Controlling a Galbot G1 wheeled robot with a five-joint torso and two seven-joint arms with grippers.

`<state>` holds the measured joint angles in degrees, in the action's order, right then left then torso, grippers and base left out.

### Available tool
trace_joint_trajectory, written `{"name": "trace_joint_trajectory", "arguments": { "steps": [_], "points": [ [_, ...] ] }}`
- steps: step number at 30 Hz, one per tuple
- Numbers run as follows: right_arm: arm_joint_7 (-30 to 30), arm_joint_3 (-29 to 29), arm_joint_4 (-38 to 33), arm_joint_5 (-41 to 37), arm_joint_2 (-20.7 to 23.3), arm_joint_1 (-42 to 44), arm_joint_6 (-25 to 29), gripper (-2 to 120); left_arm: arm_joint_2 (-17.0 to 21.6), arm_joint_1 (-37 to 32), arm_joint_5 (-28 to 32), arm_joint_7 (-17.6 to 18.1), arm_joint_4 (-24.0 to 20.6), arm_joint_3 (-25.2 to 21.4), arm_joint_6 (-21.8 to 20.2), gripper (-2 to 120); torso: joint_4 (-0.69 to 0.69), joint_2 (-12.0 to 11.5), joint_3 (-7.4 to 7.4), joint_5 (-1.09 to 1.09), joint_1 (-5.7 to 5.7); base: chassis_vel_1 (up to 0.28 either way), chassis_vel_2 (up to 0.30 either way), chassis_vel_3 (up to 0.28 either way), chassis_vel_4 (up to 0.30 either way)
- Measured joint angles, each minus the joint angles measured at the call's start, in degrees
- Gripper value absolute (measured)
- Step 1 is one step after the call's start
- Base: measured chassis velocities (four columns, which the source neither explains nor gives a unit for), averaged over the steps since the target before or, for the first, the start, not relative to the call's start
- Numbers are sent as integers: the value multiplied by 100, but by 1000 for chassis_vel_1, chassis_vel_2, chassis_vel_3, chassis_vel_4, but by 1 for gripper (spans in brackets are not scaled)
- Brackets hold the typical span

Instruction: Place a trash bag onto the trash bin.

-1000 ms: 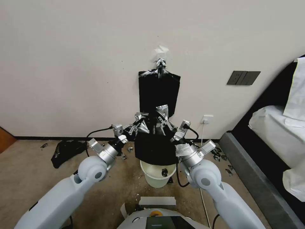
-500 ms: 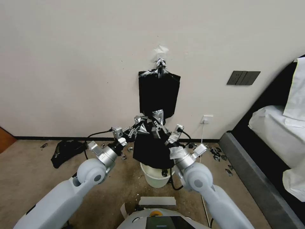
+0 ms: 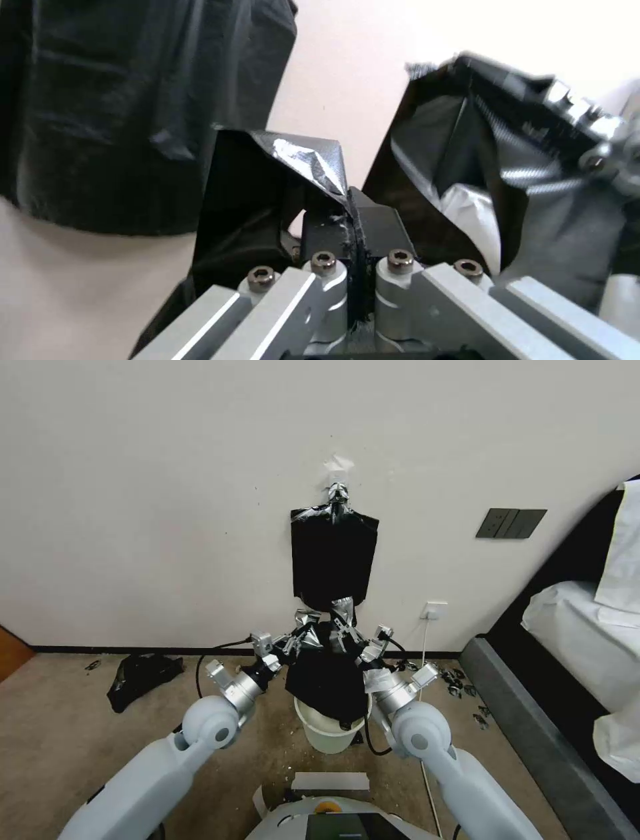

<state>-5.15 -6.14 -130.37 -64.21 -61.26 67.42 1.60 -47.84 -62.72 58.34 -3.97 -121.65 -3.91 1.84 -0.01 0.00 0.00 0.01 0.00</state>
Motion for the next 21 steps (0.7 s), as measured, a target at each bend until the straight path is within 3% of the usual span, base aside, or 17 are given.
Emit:
{"name": "trace_joint_trajectory", "arguments": {
  "steps": [9,21],
  "points": [
    [-30,81,170,93,-101,94,5,0,-62,-38,-24,-10,137,71,-4,0,1,0,0,0,0,0,0,0,0],
    [-120,256,930,238,-319,134,140,0,-18,-483,-178,-162,398,-101,130,0,2,0,0,-1,0,0,0,0,0]
  ]
}}
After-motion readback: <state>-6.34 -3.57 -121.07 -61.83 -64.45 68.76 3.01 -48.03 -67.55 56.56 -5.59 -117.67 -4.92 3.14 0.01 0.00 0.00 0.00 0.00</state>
